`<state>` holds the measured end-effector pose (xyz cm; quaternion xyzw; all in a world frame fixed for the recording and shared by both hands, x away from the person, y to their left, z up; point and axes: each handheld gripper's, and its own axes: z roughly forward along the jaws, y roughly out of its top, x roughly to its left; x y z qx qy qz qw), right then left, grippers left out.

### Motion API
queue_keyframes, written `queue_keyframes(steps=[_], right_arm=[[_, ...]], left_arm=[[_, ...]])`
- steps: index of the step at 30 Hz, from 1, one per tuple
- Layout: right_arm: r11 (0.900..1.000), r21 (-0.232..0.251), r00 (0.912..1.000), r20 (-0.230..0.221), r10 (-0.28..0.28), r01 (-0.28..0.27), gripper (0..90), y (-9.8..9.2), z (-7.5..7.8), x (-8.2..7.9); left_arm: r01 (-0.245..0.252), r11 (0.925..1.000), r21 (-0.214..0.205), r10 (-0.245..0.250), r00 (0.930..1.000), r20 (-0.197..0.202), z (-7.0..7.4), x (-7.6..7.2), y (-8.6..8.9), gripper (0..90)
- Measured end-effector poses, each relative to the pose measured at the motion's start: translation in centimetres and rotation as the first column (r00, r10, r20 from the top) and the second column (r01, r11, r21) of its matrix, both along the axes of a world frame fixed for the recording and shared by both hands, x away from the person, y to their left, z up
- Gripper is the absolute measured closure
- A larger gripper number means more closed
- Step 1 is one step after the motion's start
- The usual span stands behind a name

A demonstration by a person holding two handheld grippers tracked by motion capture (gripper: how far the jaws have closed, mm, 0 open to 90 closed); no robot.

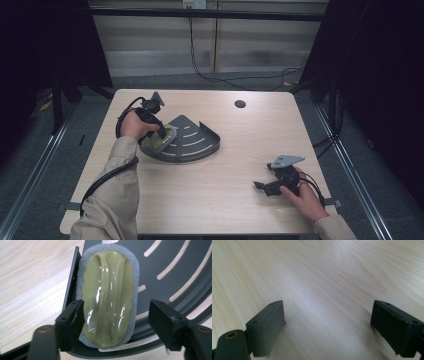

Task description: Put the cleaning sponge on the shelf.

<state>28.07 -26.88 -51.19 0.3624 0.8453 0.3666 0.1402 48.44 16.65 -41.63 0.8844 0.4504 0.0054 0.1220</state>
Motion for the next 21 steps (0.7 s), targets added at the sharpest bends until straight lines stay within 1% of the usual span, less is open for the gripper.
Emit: queue_keyframes(steps=[2, 4, 6, 7, 12, 14, 19, 21], right_arm=[[1.0, 0.0, 1.0, 0.0, 0.0, 0.0, 11.5, 0.0, 0.0, 0.0], [1.0, 0.0, 1.0, 0.0, 0.0, 0.0, 11.5, 0.0, 0.0, 0.0], [1.0, 0.0, 1.0, 0.0, 0.0, 0.0, 11.5, 0.0, 0.0, 0.0], [1.0, 0.0, 1.0, 0.0, 0.0, 0.0, 11.5, 0.0, 0.0, 0.0], [1.0, -0.002, 1.0, 0.0, -0.001, 0.001, 11.5, 0.0, 0.0, 0.0], [1.0, 0.0, 1.0, 0.0, 0.0, 0.0, 11.5, 0.0, 0.0, 0.0], [1.0, 0.0, 1.0, 0.0, 0.0, 0.0, 11.5, 0.0, 0.0, 0.0], [1.0, 0.0, 1.0, 0.0, 0.0, 0.0, 11.5, 0.0, 0.0, 0.0]], left_arm=[[-0.009, 0.9999, -0.011, 0.009, 1.0, 0.0, 0.2, -0.1, 0.1, 26.6], [-0.017, 0.9997, -0.018, 0.017, 0.9998, -0.012, 0.3, -0.2, 0.2, 25.1], [-0.02, 0.9995, -0.023, 0.02, 0.9998, -0.009, 0.5, -0.3, 0.3, 24.2], [-0.031, 0.9992, -0.027, 0.031, 0.9995, -0.012, 0.6, -0.4, 0.3, 24.2], [-0.025, 0.9991, -0.034, 0.025, 0.9996, -0.012, 1.2, -1.1, 0.8, 23.9], [-0.031, 0.9986, -0.043, 0.031, 0.9995, -0.008, 1.3, -1.3, 1.0, 23.8], [-0.041, 0.998, -0.049, 0.04, 0.9991, -0.016, 1.6, -1.9, 1.6, 23.8], [-0.036, 0.9983, -0.046, 0.036, 0.9993, -0.014, 1.7, -2.1, 1.8, 23.8]])
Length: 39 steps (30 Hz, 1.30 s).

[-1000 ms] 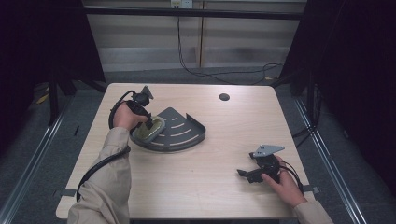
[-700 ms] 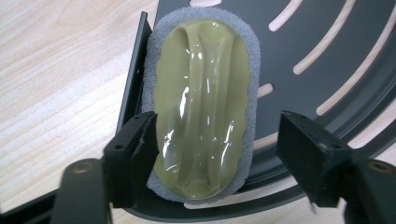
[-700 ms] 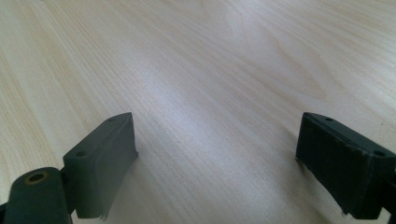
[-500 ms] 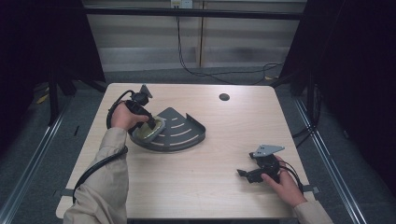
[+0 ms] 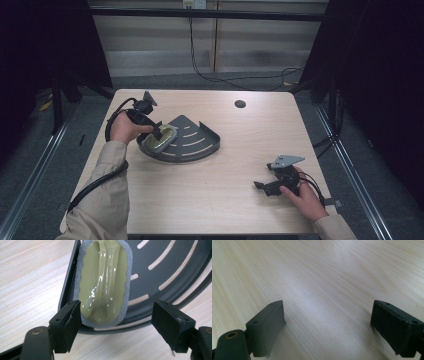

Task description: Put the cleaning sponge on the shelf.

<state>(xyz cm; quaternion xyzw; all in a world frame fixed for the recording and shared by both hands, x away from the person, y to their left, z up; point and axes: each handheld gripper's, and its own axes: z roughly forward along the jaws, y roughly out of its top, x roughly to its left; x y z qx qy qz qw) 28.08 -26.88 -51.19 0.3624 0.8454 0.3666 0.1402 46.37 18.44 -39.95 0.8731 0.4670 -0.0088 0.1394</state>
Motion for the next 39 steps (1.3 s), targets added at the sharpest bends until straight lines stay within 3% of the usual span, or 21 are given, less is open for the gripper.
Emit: queue_keyframes(steps=[24, 39], right_arm=[[1.0, -0.001, 1.0, 0.001, 0.001, -0.001, 11.5, 0.0, 0.0, 0.0], [1.0, -0.002, 1.0, -0.002, 0.001, -0.001, 11.5, 0.0, 0.0, 0.0]], left_arm=[[0.029, 0.9994, -0.017, -0.029, 0.9996, 0.002, 0.6, -3.1, 1.0, 23.8], [0.047, 0.9982, -0.036, -0.047, 0.9989, 0.01, -0.3, -5.3, 2.2, 23.8]])
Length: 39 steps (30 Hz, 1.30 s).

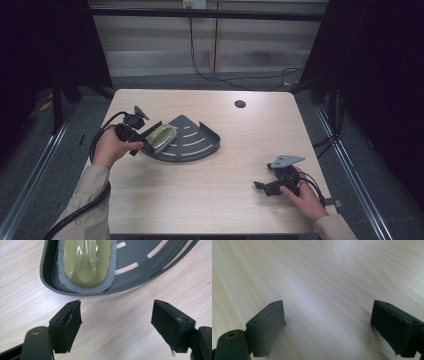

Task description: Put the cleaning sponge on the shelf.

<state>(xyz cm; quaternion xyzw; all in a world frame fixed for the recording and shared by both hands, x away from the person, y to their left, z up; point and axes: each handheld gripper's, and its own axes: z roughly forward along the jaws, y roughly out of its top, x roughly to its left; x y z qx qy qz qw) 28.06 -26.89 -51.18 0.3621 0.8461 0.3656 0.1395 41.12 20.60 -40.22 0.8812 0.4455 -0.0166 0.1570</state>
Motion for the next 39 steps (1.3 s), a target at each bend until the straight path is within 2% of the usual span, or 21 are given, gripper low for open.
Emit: queue_keyframes(steps=[9, 19, 31, 39], right_arm=[[1.0, 0.0, 1.0, 0.0, 0.0, 0.0, 11.5, 0.0, 0.0, 0.0], [1.0, 0.0, 1.0, 0.0, 0.0, 0.0, 11.5, 0.0, 0.0, 0.0], [1.0, 0.0, 1.0, 0.0, 0.0, 0.0, 11.5, 0.0, 0.0, 0.0], [1.0, 0.0, 1.0, 0.0, 0.0, 0.0, 11.5, 0.0, 0.0, 0.0]], left_arm=[[0.019, 0.9997, -0.017, -0.019, 0.9998, 0.01, -0.2, -1.7, 0.4, 23.8], [0.049, 0.9984, -0.03, -0.048, 0.9983, 0.032, -1.2, -3.3, 0.5, 23.8], [0.048, 0.9976, -0.049, -0.046, 0.9979, 0.045, -3.6, -4.8, 1.1, 23.8], [0.039, 0.9983, -0.042, -0.037, 0.9974, 0.062, -5.3, -5.8, 1.8, 23.8]])
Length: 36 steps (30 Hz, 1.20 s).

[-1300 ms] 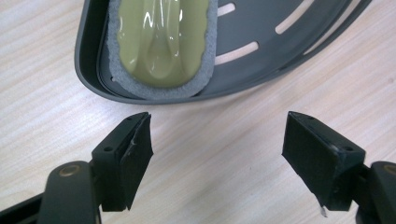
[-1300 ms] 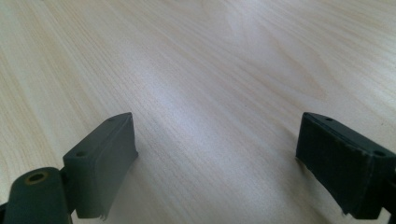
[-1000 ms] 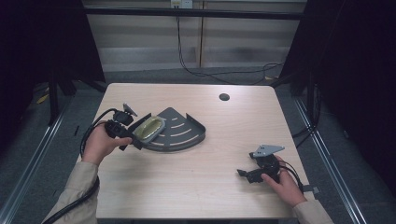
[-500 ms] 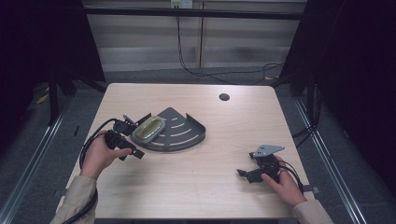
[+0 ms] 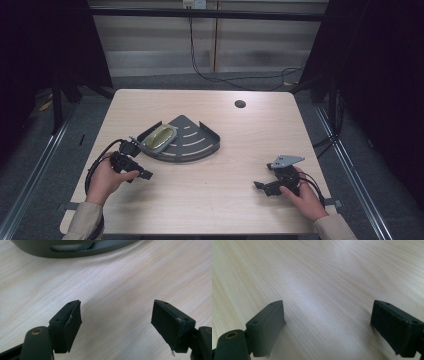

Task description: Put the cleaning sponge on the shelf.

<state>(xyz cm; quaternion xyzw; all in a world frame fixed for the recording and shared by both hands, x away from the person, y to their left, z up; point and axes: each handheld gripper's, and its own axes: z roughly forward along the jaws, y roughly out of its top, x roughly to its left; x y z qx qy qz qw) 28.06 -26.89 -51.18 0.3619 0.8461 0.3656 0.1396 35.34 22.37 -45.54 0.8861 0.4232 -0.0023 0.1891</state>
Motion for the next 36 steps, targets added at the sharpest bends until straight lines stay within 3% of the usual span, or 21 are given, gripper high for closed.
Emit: queue_keyframes(steps=[8, 17, 21, 29, 32, 36], right_arm=[[1.0, 0.0, 1.0, 0.0, 0.0, 0.0, 11.5, 0.0, 0.0, 0.0], [1.0, 0.0, 1.0, 0.0, 0.0, 0.0, 11.5, 0.0, 0.0, 0.0], [1.0, 0.0, 1.0, 0.0, 0.0, 0.0, 11.5, 0.0, 0.0, 0.0], [1.0, 0.0, 1.0, 0.0, 0.0, 0.0, 11.5, 0.0, 0.0, 0.0], [1.0, 0.0, 1.0, 0.0, 0.0, 0.0, 11.5, 0.0, 0.0, 0.0], [1.0, 0.0, 1.0, 0.0, 0.0, 0.0, 11.5, 0.0, 0.0, 0.0]], left_arm=[[0.005, 1.0, -0.007, -0.005, 0.9998, 0.018, -1.5, -0.8, 0.0, 23.1], [0.029, 0.9996, 0.001, -0.029, 0.995, 0.095, -2.3, -1.6, -0.1, 21.3], [0.032, 0.9994, -0.015, -0.029, 0.9899, 0.139, -2.6, -2.0, 0.0, 18.1], [0.044, 0.9986, -0.031, -0.037, 0.9815, 0.188, -3.0, -2.7, 0.2, 15.1], [0.062, 0.9977, -0.025, -0.056, 0.9756, 0.212, -3.2, -2.8, 0.3, 15.0], [0.05, 0.9979, -0.041, -0.038, 0.9684, 0.247, -3.5, -3.2, 0.2, 12.9]])
